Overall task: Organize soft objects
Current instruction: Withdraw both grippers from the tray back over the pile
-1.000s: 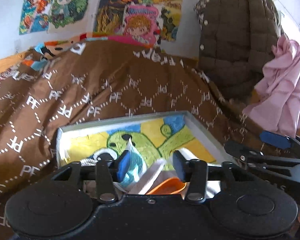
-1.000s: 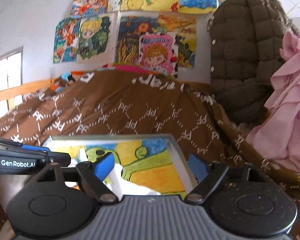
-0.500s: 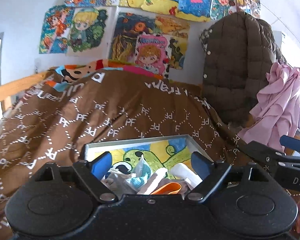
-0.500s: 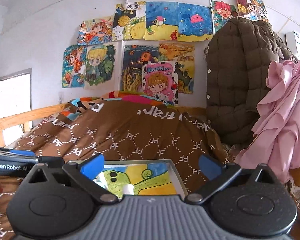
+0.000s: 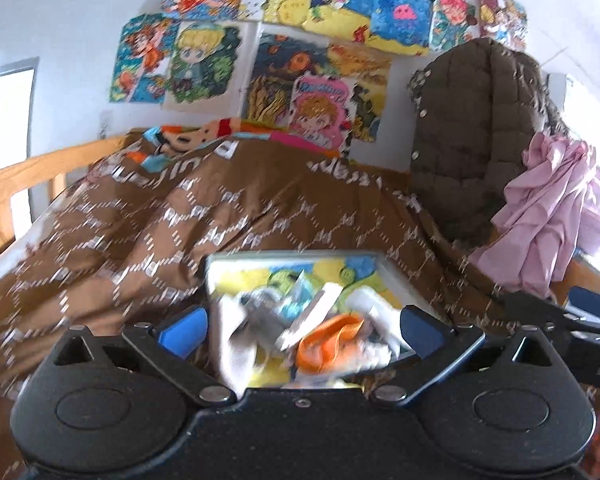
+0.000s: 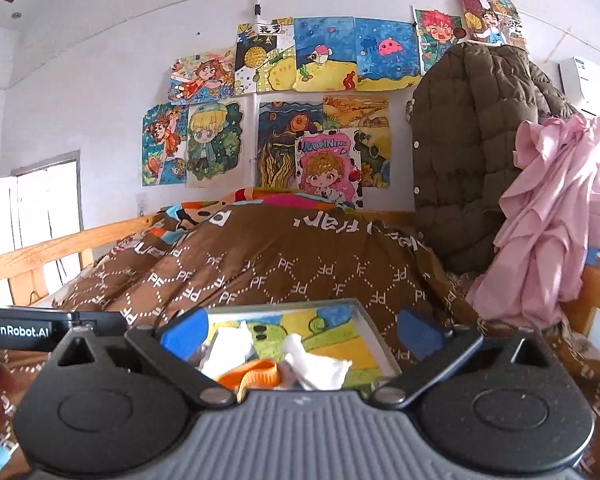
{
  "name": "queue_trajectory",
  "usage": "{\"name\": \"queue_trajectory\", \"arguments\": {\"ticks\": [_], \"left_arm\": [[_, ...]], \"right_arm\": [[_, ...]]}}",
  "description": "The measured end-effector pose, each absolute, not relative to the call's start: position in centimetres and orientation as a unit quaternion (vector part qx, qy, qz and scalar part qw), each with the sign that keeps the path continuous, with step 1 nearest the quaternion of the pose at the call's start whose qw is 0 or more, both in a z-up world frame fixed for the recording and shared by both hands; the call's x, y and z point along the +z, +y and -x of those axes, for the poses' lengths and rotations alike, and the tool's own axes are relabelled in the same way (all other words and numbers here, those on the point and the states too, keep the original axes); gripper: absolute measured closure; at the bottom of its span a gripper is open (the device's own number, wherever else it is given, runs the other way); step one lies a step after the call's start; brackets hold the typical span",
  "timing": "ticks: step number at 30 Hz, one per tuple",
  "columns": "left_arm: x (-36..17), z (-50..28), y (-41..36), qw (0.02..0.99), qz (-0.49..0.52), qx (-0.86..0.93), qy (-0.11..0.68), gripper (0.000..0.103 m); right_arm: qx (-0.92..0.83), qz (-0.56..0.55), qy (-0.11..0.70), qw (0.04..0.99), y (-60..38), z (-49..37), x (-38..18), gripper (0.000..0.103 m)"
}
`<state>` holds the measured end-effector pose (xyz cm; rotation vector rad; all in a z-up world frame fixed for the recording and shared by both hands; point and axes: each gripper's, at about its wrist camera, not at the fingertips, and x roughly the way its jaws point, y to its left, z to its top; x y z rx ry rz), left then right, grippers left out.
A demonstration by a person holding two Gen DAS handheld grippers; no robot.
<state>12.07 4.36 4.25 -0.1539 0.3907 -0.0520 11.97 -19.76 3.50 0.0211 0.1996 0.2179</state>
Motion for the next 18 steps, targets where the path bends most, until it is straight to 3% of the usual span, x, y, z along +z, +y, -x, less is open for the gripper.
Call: {"name": "queue_trajectory", "arguments": {"ticks": [9,18], "left_arm": [[2.5,-7.0,6.5,0.96,0.108,0.006,0.259,0.001],[1.8,-5.7,6.1,0.95,0.073,0.03,0.302,0.001]], "right_arm": [[0.119,0.0,0.13,0.984,-19.5,-6.8,2.3,0.0],[0.129,0.034,0.197,0.971,-17.9,-4.8,0.3,0.0]]}}
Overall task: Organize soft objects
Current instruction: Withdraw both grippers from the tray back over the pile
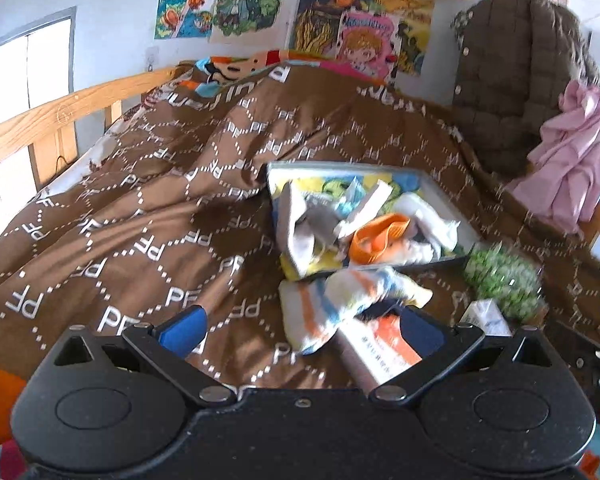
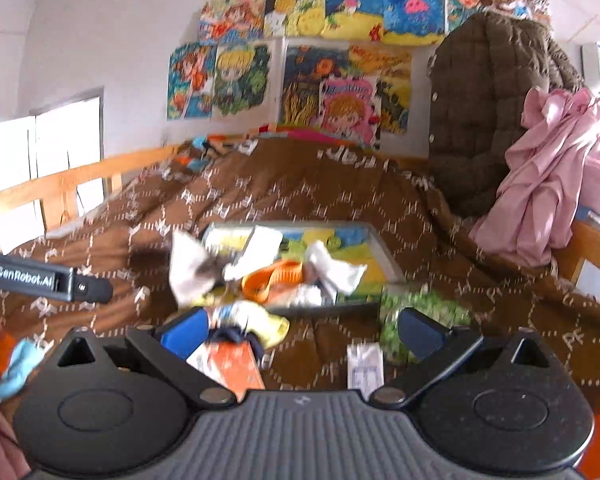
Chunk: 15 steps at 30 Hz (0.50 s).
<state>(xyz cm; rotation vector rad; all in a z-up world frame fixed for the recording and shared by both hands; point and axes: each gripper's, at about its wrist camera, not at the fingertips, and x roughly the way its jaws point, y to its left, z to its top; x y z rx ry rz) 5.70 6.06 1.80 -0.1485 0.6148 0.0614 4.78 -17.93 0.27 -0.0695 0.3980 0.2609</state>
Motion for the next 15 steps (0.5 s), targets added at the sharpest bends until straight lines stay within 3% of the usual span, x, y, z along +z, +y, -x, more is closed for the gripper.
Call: {"name": "queue_trajectory", "arguments": {"ticks": [15], "left_arm": [[-0.4,-7.8,5.0,0.924,0.02,0.05,0.379,0.001]], "right_arm": [[0.128,0.036,0.316,0.939,-17.3,-6.7,-3.0,0.0]]}}
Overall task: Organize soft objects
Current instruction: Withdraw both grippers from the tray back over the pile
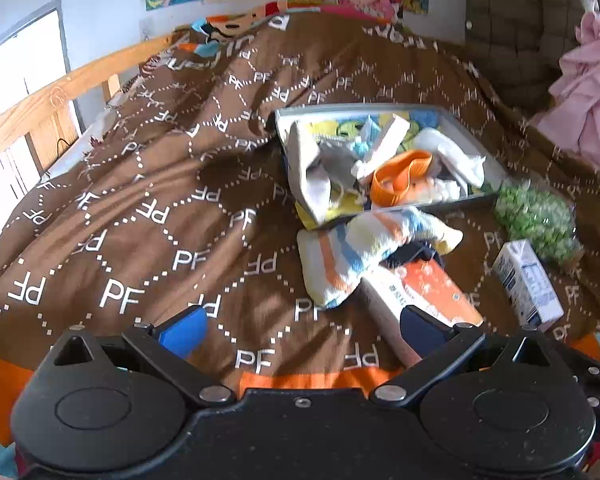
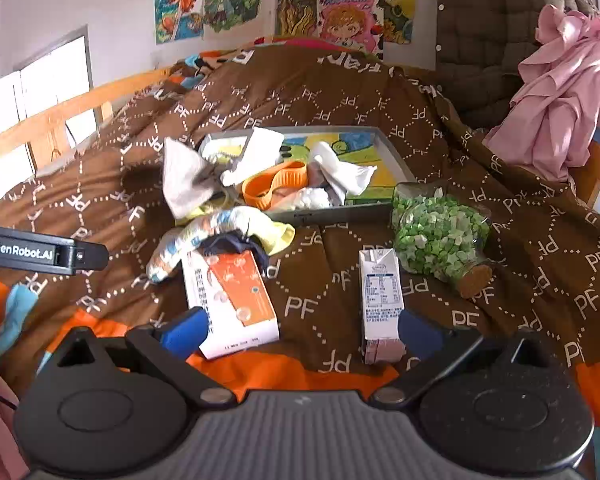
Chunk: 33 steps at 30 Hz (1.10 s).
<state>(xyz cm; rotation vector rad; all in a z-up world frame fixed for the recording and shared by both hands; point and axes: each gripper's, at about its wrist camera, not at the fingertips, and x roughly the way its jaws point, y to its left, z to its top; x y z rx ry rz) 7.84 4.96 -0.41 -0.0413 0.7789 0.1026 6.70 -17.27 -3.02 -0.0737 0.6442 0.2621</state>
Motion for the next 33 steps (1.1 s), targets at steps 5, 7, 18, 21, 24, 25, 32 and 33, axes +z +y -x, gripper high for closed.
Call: {"name": "queue_trajectory", "arguments": {"ticks": [5,7,18,21,24,25,32,33], "left_arm": [[-1.2,-8.5,4.6,0.912,0.007,0.051,0.406,0.001],[-1.4,-8.8,4.7,0.908,0.01,0.049,0.417,0.001],[-2.3,-11.6,6.2,0.892,0.045,0.046,0.448,0.001],[-2.3,-12.9,6.5,0.893,0.04,0.046,0.446,0.001],[-2.6,-14.6,6.1,0.894,0.014,0.027,0.447,0.001],[-2.7,-15.1,5.9,0.893,0.01,0.016,0.45,0.001],[-4.5,-18.9,5.2,0.881,0.015,-0.052,0.47,0.001],[-4.8,-19.4,5.3,0.882,0.009,-0.052,0.467,0.001]], "right_arm": [[0.139,0.055,0.319,0.936,-16.5,-6.8,-3.2,0.0],[0.144,0.061,0.323,0.933,-16.2,-6.9,-3.4,0.0],[0.175,0.082,0.347,0.918,-15.2,-7.8,-4.5,0.0],[0.183,0.091,0.35,0.914,-15.0,-8.7,-4.9,0.0],[0.196,0.087,0.349,0.912,-14.7,-9.6,-5.0,0.0],[0.207,0.078,0.35,0.91,-14.8,-9.9,-4.9,0.0],[0.23,0.047,0.334,0.913,-15.2,-12.8,-5.0,0.0],[0.228,0.042,0.339,0.912,-15.2,-13.2,-5.2,0.0]]}}
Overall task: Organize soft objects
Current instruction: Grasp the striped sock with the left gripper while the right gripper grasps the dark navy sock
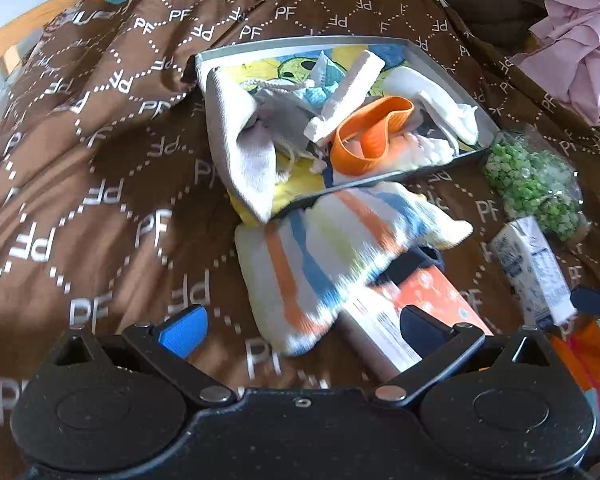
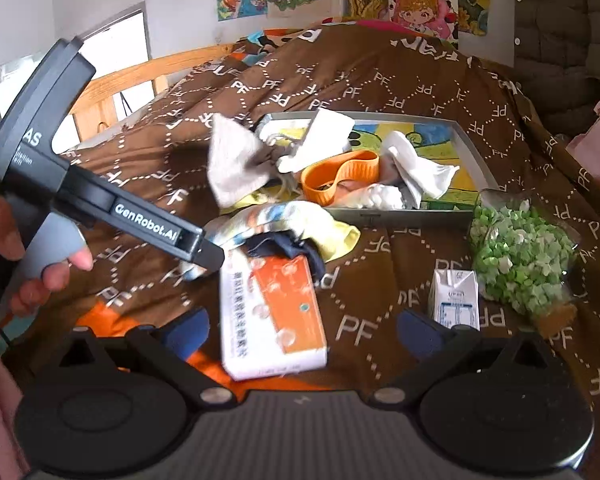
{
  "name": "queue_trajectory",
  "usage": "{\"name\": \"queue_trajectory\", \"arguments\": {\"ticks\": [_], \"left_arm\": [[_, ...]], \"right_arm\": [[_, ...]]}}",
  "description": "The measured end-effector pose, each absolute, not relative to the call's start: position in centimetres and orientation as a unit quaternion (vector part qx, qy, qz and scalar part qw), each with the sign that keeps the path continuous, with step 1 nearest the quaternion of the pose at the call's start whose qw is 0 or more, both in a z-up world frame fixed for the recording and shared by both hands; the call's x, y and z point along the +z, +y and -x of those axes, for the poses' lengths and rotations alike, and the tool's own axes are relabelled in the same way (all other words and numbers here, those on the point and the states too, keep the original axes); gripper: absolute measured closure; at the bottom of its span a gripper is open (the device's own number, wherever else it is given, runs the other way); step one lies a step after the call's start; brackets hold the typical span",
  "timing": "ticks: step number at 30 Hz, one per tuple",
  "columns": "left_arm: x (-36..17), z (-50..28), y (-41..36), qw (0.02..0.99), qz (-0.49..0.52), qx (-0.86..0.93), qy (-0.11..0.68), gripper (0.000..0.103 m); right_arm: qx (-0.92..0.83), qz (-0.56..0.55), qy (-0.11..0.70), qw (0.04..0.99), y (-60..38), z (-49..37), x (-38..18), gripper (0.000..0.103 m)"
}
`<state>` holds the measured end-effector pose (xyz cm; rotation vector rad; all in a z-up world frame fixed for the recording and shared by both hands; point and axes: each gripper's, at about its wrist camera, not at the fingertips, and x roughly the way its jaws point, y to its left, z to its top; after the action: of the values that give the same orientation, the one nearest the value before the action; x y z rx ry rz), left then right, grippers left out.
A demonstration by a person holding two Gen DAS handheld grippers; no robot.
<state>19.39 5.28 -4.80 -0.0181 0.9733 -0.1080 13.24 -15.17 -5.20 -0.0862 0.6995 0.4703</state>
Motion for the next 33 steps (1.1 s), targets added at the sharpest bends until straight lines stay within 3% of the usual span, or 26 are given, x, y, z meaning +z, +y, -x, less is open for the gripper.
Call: {"name": "queue_trajectory", "arguments": {"ticks": [5,11,17,24,33], "left_arm": [[-6.6,-21.6,5.9,0.876,-0.018,-0.061,0.478,0.003],[-7.4,-23.3,7.5,0.863,0.067,-0.09,0.492,0.014],[-7.5,-23.4,8.4,0.852,0.135,-0.105,0.494,0.04],[-6.7,-23.2,9.6,0.867,0.158,-0.066,0.469,0.087],[-5.8,-23.0,12.0,0.879,0.189,0.006,0.437,0.093]], "right_arm": [[0.237,0.019,0.362,0.901,-15.0,-16.0,-6.8,0.003],[0.256,-0.009,0.355,0.899,-14.7,-17.4,-7.7,0.005],[0.284,-0.011,0.321,0.903,-13.8,-17.2,-7.4,0.005],[0.275,-0.009,0.332,0.902,-13.1,-17.9,-8.2,0.005],[0.286,-0.019,0.32,0.903,-11.5,-20.3,-8.8,0.005]]}}
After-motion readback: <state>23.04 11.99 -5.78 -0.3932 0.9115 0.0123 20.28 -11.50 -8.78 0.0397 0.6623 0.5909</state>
